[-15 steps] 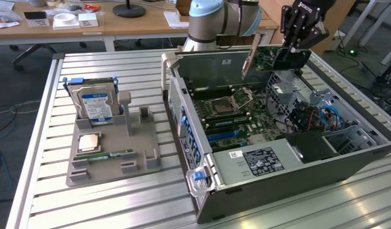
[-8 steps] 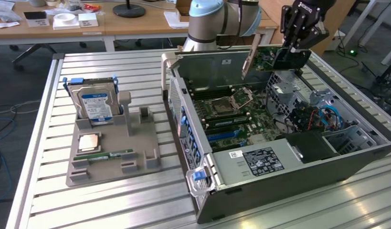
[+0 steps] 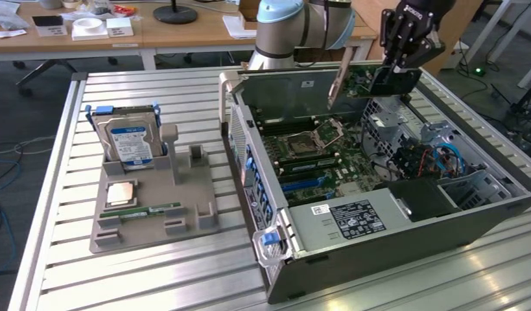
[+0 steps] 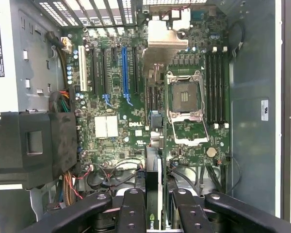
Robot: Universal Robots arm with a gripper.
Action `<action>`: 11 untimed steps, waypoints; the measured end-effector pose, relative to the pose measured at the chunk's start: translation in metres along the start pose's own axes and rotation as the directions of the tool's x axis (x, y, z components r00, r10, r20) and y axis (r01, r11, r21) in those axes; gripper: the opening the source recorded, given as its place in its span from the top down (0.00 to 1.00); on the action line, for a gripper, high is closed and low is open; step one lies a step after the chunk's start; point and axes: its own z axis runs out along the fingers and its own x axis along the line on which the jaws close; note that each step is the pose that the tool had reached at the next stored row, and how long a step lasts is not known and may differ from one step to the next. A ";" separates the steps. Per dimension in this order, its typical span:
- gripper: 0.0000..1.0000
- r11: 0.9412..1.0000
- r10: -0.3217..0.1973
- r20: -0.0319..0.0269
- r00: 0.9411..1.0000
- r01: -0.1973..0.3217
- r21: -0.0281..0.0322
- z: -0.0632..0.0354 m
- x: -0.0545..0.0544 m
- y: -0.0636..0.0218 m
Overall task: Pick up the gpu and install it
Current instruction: 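Insert the gpu into the slot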
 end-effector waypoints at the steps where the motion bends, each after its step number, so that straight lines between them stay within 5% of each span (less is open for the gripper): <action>1: 0.74 1.000 0.000 0.000 1.000 0.000 0.001 0.0010 0.000 0.0003; 11: 0.74 1.000 0.000 0.000 1.000 0.000 0.008 0.0083 0.000 0.0050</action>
